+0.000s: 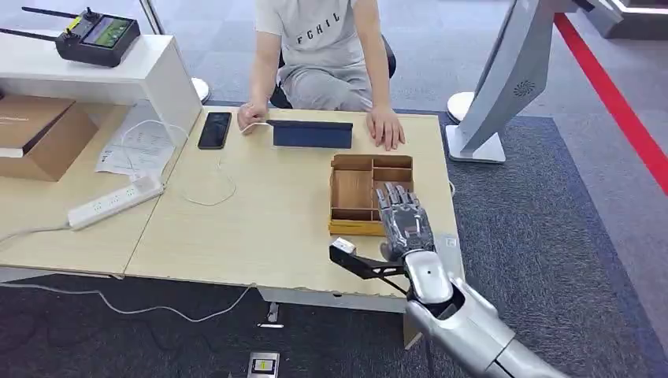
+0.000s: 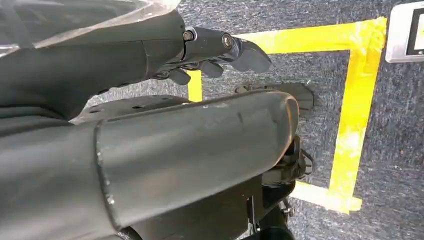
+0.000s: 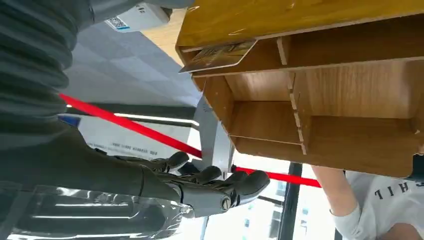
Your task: Pass the card to the sensor for recognition and then transmit it.
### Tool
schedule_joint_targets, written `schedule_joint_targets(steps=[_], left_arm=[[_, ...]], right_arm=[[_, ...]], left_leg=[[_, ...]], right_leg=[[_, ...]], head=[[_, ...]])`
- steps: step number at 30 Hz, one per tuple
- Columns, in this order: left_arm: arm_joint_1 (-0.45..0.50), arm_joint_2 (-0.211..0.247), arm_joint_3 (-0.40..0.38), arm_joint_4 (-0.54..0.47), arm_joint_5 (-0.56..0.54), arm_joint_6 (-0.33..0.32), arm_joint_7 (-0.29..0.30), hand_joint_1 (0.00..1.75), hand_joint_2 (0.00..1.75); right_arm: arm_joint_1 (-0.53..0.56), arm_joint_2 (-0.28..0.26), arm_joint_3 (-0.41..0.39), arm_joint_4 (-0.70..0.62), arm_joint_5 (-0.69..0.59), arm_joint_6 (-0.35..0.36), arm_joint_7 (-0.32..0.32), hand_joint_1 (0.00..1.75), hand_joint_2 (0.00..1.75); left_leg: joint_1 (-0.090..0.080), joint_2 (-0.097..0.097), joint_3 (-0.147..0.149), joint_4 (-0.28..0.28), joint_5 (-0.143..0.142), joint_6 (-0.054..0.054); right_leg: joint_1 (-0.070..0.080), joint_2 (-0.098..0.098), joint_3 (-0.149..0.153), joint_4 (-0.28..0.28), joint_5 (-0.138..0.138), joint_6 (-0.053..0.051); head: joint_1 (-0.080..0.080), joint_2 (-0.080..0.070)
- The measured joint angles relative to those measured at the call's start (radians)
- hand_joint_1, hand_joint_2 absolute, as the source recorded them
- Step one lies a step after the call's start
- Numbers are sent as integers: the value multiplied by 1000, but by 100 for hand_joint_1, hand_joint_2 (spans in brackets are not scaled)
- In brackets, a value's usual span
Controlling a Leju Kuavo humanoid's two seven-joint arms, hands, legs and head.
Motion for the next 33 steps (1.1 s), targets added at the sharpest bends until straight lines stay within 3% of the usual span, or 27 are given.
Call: schedule_joint_targets(steps=[33], left_arm=[[-4, 0, 0, 0, -8, -3, 3, 0, 0]], right_arm=[[-35, 8, 71, 90, -25, 2, -5, 0, 175]], left_leg=[[0, 0, 0, 0, 0, 0]], right_leg=[[0, 0, 0, 0, 0, 0]], head=[[0, 0]])
